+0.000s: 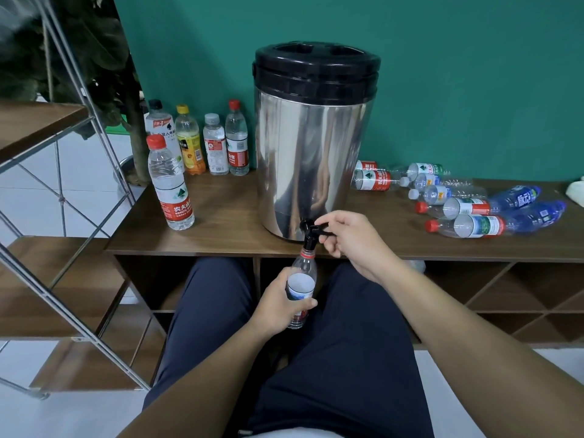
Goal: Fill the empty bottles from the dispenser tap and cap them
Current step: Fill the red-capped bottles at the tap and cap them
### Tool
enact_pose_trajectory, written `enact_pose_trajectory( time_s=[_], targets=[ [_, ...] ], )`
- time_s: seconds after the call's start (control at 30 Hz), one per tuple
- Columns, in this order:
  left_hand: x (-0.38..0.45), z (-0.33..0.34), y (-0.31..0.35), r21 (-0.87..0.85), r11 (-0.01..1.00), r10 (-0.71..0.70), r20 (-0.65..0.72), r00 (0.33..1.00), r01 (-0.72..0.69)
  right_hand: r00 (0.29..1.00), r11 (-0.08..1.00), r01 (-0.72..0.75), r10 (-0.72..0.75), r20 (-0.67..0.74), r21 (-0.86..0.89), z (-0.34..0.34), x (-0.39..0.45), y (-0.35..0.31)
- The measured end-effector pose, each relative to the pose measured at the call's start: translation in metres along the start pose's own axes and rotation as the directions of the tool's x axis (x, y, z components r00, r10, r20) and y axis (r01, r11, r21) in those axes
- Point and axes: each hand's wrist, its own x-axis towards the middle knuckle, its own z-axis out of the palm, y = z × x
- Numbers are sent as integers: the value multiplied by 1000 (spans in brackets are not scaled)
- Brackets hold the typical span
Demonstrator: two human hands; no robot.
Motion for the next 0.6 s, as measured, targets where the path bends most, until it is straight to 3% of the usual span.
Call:
enact_pose_trajectory(
  time_s=[0.17, 0.3, 0.43, 0.6],
  targets=[
    [-2, 1, 2, -10, 1000, 17, -9, 1000, -17, 995, 999, 52, -52, -90, -9, 10, -14, 43],
    [-2, 1, 3, -43, 999, 13, -16, 1000, -14, 998, 986, 62, -62, 5, -155, 23, -27, 83],
    [-6, 2, 8, -92, 995, 23, -17, 1000, -25, 999, 985, 4, 4, 48, -175, 33, -30, 104],
    [-6, 1, 6, -36, 998, 40, -33, 999, -41, 999, 962, -3, 15, 39, -274, 43, -30, 118]
  ],
)
